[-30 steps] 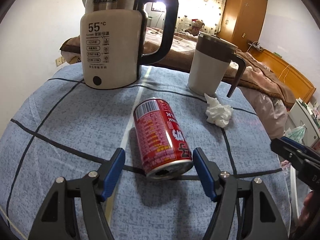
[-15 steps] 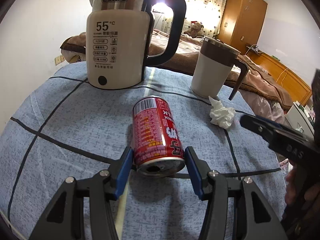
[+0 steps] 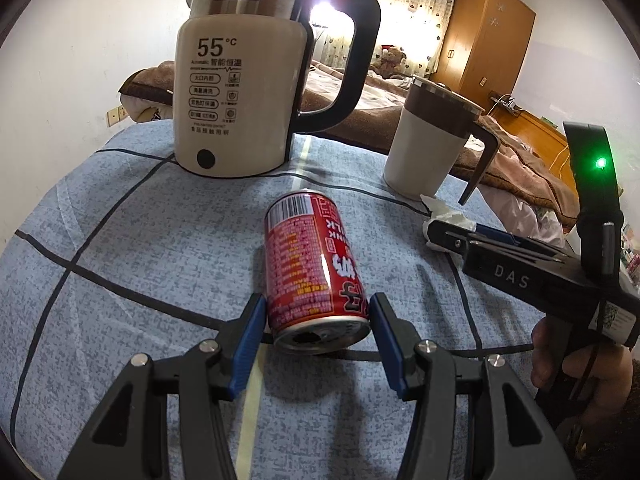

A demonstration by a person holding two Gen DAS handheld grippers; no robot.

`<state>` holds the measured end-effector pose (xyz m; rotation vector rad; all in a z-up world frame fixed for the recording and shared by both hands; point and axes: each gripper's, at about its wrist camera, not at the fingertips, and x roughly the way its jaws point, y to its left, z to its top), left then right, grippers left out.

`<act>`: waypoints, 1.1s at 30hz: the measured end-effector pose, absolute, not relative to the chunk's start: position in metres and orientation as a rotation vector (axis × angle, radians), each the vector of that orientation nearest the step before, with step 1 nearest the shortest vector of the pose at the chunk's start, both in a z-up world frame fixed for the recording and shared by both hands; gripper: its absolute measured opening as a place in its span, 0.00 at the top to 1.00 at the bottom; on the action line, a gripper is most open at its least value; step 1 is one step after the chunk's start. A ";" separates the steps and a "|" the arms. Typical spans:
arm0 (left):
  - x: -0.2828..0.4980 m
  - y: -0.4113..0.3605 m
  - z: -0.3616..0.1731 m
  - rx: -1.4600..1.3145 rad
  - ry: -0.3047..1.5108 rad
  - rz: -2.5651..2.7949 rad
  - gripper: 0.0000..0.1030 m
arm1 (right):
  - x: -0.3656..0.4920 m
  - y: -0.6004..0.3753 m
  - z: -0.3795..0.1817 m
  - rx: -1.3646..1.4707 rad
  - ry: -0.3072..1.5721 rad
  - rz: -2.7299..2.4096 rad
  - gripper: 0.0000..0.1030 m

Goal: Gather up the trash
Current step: 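Grasp the red drink can with the left tool while the right tool grasps the tissue ball, then lift and carry the red can and tissue ball over the white bin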

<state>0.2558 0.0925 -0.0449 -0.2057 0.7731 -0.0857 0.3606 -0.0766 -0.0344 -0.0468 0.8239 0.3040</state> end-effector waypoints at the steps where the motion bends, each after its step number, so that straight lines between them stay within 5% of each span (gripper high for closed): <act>1: 0.256 0.092 -0.045 -0.206 0.772 -0.086 0.46 | 0.361 -0.076 -0.035 -0.046 0.820 0.305 0.50; 4: 0.256 0.094 -0.045 -0.217 0.770 -0.091 0.46 | 0.361 -0.074 -0.036 -0.060 0.818 0.283 0.71; 11: 0.256 0.095 -0.045 -0.222 0.769 -0.092 0.46 | 0.357 -0.070 -0.039 -0.076 0.821 0.281 0.91; 28: 0.240 0.094 -0.043 -0.226 0.780 -0.092 0.46 | 0.320 -0.079 -0.025 -0.017 0.784 0.313 0.93; 33: 0.248 0.096 -0.042 -0.232 0.778 -0.077 0.37 | 0.320 -0.077 -0.027 -0.021 0.792 0.319 0.93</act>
